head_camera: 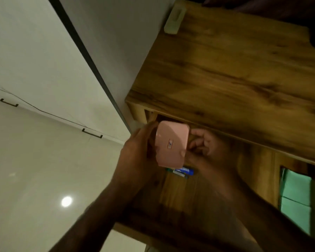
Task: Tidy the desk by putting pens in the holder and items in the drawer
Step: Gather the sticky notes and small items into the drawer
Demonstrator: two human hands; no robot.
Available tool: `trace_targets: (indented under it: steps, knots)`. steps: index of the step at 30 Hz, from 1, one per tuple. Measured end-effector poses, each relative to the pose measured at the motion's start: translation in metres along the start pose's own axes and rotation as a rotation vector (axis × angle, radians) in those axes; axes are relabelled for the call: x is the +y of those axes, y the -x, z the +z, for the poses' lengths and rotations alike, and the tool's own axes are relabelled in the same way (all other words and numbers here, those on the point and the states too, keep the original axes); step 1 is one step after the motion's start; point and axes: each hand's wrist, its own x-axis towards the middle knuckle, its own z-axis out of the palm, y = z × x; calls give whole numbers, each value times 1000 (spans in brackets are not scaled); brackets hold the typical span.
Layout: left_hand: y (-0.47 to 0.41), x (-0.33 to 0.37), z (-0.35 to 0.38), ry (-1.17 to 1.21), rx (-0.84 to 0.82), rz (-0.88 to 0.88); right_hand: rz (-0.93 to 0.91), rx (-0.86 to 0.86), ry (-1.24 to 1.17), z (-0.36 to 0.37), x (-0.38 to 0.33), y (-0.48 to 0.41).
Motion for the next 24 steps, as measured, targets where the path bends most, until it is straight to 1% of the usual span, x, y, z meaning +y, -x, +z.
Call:
trace_targets:
  steps: [2,8,16,24]
  knots:
    - [22,-10,9,-30,-66,-24,55,-26,6,6,20,18]
    - [61,-20,22,-203,-156,-93,157,-128,44,25,57,44]
    - [69,-34,32,-536,-281,-221,244,-184,29,56,75,49]
    - [76,-23,34,-713,-341,-289,315,-263,-7,63,74,51]
